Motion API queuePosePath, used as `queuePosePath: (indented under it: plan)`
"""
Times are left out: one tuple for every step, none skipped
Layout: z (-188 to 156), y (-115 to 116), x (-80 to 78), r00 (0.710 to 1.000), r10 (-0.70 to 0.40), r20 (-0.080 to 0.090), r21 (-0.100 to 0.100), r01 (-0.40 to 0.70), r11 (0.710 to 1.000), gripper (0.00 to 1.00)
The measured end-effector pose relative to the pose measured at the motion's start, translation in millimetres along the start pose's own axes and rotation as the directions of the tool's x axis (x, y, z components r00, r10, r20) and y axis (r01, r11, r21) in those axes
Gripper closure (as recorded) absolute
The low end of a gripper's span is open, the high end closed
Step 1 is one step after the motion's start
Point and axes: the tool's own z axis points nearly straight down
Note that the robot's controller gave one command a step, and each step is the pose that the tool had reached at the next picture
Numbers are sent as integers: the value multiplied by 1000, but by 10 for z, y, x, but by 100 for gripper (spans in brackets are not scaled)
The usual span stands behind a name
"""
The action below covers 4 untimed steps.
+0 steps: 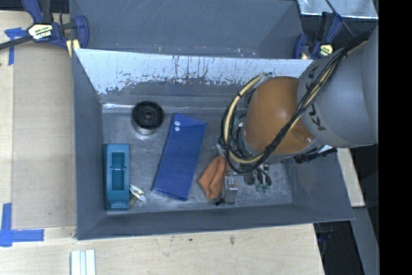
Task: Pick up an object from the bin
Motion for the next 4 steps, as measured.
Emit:
queuePosePath:
  plan:
    - [-27, 12, -95, 1000, -6, 7, -1, 6, 1000, 100]
    - [-27, 13, -95, 1000, -6, 7, -1, 6, 1000, 100]
    - [-60, 12, -84, 1000, -6, 3, 0, 6, 1000, 100]
    - [-211, 11, -80, 1000, -5, 1, 0, 5, 1000, 100]
